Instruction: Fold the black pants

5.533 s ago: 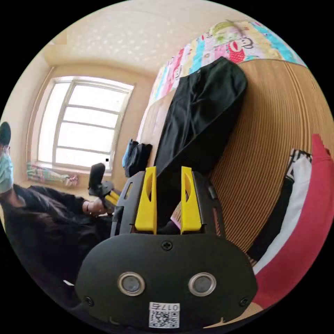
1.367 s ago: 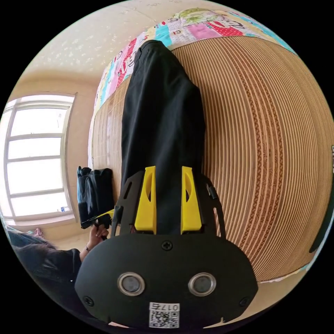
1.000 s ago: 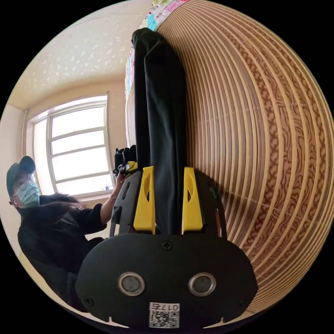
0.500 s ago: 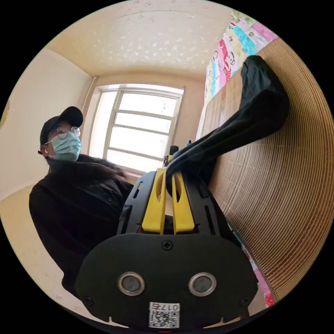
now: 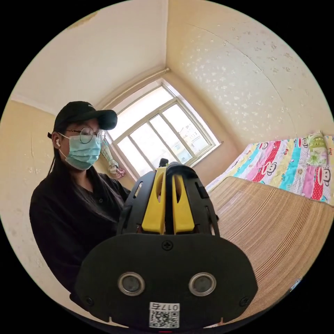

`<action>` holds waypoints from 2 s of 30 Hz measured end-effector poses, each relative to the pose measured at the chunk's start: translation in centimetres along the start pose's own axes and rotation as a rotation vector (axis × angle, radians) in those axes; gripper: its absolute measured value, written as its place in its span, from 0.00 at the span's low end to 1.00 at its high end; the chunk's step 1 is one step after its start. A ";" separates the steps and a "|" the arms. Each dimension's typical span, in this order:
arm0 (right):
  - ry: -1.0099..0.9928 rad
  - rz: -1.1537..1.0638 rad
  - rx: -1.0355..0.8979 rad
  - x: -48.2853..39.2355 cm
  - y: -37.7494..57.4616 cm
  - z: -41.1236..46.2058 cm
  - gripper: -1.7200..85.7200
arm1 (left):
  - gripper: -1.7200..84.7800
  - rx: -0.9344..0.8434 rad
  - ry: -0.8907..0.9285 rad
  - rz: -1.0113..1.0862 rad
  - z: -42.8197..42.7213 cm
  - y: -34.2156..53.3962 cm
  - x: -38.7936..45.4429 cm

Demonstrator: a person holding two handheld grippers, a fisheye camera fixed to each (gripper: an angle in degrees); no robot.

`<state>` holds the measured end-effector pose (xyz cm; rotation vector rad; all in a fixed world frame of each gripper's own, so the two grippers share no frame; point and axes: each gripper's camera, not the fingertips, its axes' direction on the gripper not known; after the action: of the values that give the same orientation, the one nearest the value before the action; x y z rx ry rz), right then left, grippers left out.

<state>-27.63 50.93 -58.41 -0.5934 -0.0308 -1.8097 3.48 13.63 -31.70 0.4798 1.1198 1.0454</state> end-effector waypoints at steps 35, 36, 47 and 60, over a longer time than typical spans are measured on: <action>0.343 1.004 -0.554 46.1 25.8 22.4 0.09 | 0.11 -0.428 -0.415 -0.844 24.0 12.3 -47.5; 0.349 0.993 -0.516 45.8 25.4 20.8 0.08 | 0.11 -0.417 -0.414 -0.858 25.0 12.2 -47.1; 0.861 1.107 -0.476 44.8 21.4 2.1 0.07 | 0.12 -0.676 -0.139 -0.777 51.2 10.1 -43.4; 1.213 1.008 -0.352 35.6 15.2 14.1 0.05 | 0.11 -0.684 -0.647 -0.529 25.2 9.5 -37.9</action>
<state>-15.63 18.66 -35.74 0.3264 1.1987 -0.9144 19.79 -10.50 4.55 -0.0485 0.2411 0.6616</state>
